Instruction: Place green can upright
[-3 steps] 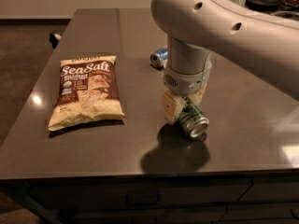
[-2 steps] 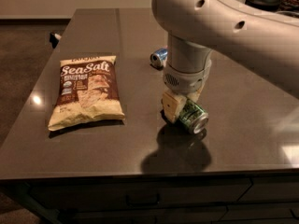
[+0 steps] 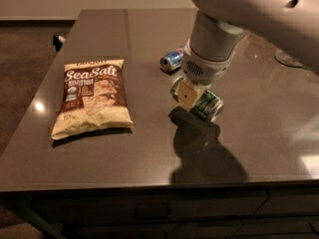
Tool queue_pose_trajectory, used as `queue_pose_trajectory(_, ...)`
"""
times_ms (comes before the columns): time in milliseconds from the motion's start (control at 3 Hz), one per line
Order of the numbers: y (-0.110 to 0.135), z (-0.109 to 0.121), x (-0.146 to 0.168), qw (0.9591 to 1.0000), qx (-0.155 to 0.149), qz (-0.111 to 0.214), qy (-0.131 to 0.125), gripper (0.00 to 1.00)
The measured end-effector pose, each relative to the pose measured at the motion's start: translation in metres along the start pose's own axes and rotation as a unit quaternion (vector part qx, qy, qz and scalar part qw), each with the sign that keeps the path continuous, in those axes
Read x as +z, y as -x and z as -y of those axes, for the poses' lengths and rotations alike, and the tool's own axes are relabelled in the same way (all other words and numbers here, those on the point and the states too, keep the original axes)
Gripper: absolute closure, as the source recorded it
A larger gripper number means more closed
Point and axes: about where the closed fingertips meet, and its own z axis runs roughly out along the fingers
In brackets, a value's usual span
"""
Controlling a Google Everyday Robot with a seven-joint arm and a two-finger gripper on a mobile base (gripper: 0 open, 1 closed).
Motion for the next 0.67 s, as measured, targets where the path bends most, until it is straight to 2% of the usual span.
queue_pose_trajectory(333, 0.0128, 0.0095, -0.011, 0.9981, -0.024, 0.056, 0.013, 1.0)
queue_pose_trajectory(667, 0.0228, 0.0138, -0.02, 0.9883, -0.044, 0.144, 0.022, 1.0)
